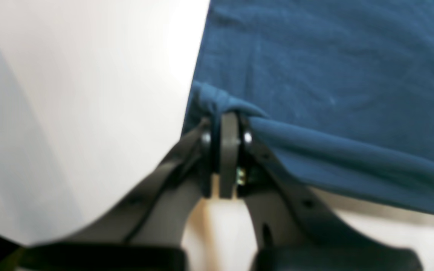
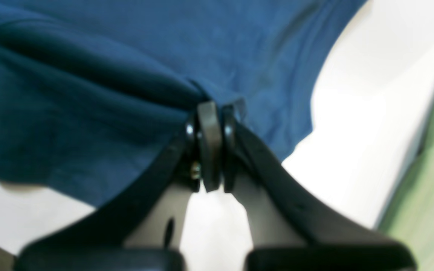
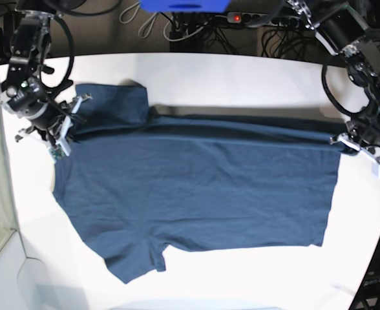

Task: Layout the t-shirt on the table in an organized manner, then fold the t-shirt properly
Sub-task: 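Lift the shoulder edge with both grippers and fold it over the shirt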

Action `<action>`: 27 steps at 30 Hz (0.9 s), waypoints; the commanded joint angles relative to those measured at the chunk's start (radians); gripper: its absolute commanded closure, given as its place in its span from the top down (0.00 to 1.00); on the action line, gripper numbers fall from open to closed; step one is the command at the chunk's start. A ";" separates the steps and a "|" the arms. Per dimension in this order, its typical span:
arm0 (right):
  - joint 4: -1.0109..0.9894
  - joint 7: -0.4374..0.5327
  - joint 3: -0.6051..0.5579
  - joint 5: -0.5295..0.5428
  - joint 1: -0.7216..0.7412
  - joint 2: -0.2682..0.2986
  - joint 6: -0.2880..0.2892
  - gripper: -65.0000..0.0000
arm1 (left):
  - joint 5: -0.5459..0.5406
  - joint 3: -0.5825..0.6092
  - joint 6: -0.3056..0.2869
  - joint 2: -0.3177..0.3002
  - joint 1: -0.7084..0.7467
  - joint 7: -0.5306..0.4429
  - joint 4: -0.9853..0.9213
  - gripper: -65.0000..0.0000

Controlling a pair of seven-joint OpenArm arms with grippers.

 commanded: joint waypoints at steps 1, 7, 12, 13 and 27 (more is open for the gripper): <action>0.016 0.015 0.005 0.000 0.019 0.016 -0.001 0.00 | -0.007 -0.003 0.003 -0.015 -0.018 -0.031 0.016 0.00; 0.014 0.015 0.005 0.000 0.061 0.019 -0.001 0.00 | -0.005 -0.003 0.005 -0.015 -0.017 -0.063 -0.032 0.00; -0.018 0.015 0.001 0.000 0.084 0.020 -0.001 0.00 | -0.007 -0.001 0.003 -0.015 -0.018 -0.123 -0.093 0.00; -0.033 0.015 -0.009 0.000 0.093 0.022 -0.001 0.00 | -0.007 -0.001 0.003 -0.015 -0.018 -0.134 -0.104 0.00; -0.151 0.023 -0.045 0.000 0.177 0.023 -0.001 0.00 | -0.011 0.002 0.000 -0.034 -0.084 -0.182 -0.234 0.00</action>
